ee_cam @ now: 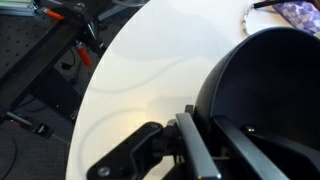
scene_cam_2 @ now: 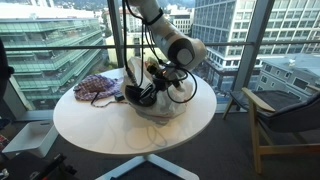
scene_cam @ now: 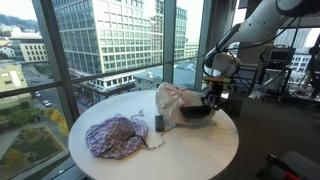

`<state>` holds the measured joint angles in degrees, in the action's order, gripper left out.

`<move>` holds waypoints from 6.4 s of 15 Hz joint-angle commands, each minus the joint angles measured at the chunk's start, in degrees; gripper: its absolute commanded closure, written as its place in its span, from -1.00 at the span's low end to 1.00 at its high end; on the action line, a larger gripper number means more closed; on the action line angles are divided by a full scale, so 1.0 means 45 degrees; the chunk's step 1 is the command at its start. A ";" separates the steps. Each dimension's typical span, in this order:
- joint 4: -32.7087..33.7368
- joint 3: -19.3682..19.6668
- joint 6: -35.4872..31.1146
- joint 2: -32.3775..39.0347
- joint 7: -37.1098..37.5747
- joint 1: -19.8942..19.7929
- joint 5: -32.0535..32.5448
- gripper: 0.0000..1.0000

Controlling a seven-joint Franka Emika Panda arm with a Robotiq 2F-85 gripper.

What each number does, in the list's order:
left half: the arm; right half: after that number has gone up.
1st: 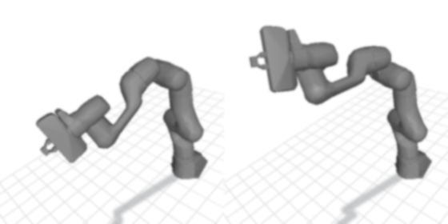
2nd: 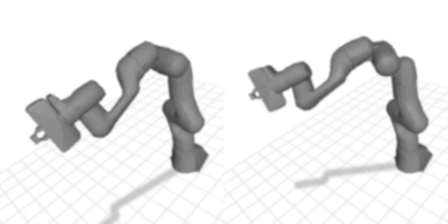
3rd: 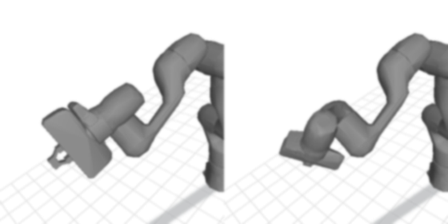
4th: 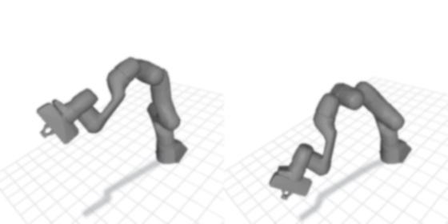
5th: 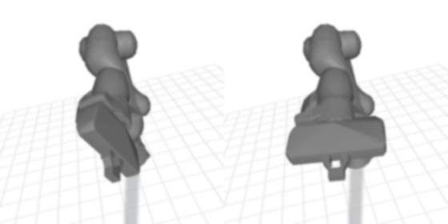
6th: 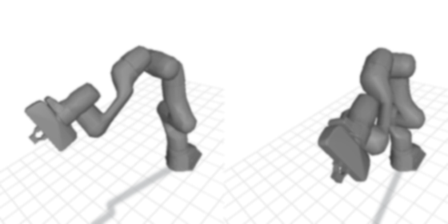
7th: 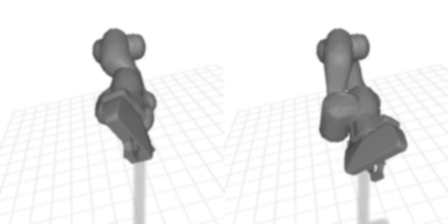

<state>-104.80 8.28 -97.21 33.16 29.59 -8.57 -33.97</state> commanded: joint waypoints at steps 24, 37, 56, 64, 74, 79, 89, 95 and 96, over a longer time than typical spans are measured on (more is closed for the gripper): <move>0.1662 -0.0592 -0.4392 0.1742 0.1436 0.1192 0.0315 -0.11; -0.0845 -0.1212 -0.0654 -0.3671 0.3533 0.4359 0.7809 -1.00; -0.2358 -0.3770 -0.4102 -0.2611 0.1848 0.5742 0.6804 -1.00; -0.1436 -0.3388 -0.7603 -0.0478 0.2346 0.6005 0.6296 -1.00; 0.0750 -0.0906 -1.0543 0.1714 0.5105 0.7639 0.8846 -1.00; 0.1625 -0.0258 -1.0581 0.2631 0.5961 0.7814 0.9666 -1.00; 0.1842 -0.0156 -1.0859 0.2789 0.6419 0.7869 0.9810 0.28; 0.0431 -0.1749 -0.9401 0.0755 0.5155 0.7077 0.8752 0.38; 0.0196 -0.2377 -0.8678 0.0178 0.4576 0.6681 0.8146 0.38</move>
<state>-98.22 4.06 -142.37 43.01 56.22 25.50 7.91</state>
